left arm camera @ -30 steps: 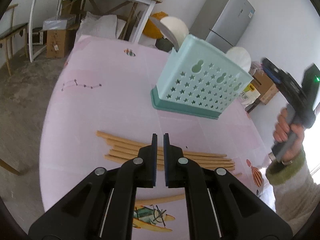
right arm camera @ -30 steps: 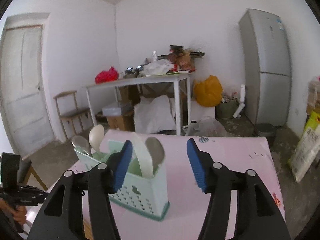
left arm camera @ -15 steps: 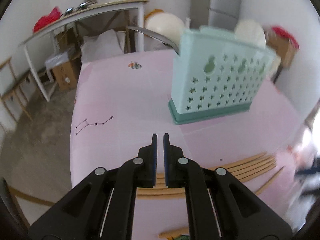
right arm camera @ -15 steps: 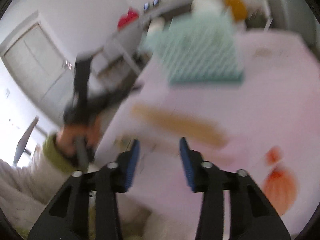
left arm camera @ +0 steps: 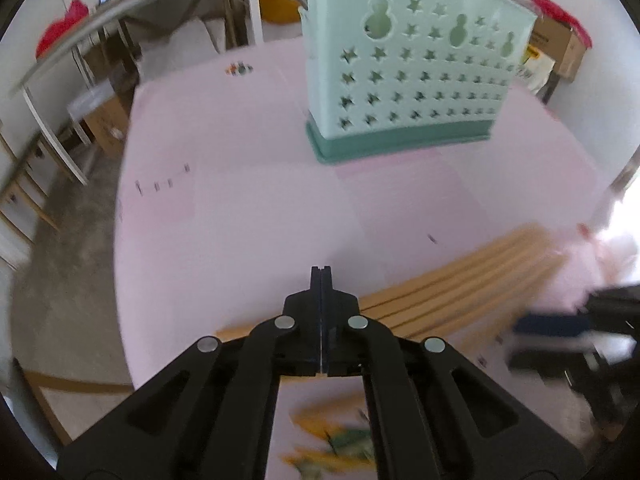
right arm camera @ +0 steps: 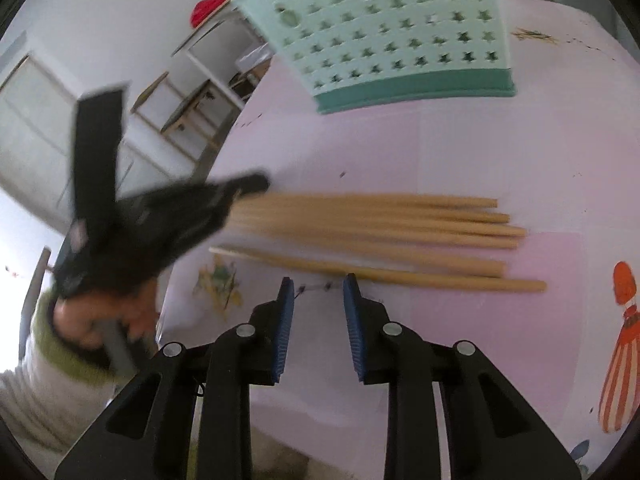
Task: Organize utensils
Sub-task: 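Move both grippers down to the pile of wooden chopsticks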
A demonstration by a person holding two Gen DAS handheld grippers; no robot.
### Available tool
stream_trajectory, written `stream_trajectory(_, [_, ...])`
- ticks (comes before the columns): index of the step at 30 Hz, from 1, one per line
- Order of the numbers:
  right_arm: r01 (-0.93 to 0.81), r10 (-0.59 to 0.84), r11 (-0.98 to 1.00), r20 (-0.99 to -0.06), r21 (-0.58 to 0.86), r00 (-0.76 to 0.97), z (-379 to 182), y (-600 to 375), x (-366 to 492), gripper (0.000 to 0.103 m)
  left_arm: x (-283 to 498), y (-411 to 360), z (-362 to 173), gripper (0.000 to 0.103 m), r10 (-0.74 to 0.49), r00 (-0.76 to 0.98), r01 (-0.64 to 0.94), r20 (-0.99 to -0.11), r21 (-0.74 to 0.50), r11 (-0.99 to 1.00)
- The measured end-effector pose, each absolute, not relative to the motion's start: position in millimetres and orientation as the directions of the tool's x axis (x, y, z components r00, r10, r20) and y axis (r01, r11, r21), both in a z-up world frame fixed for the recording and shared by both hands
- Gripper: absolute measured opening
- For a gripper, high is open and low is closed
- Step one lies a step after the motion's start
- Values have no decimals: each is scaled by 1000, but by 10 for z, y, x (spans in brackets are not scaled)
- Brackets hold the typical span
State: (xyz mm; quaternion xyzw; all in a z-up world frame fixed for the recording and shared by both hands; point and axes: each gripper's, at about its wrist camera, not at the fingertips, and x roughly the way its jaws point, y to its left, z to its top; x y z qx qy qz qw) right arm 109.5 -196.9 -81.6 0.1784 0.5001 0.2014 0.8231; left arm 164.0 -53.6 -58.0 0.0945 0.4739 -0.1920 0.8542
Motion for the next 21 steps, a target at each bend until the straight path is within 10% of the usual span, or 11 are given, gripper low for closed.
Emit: stream_trajectory(21, [-94,451,883,-776,459,442,-777,-2047,1491,16,893,-689,-767,0,-604,246,385,-758,-496,778])
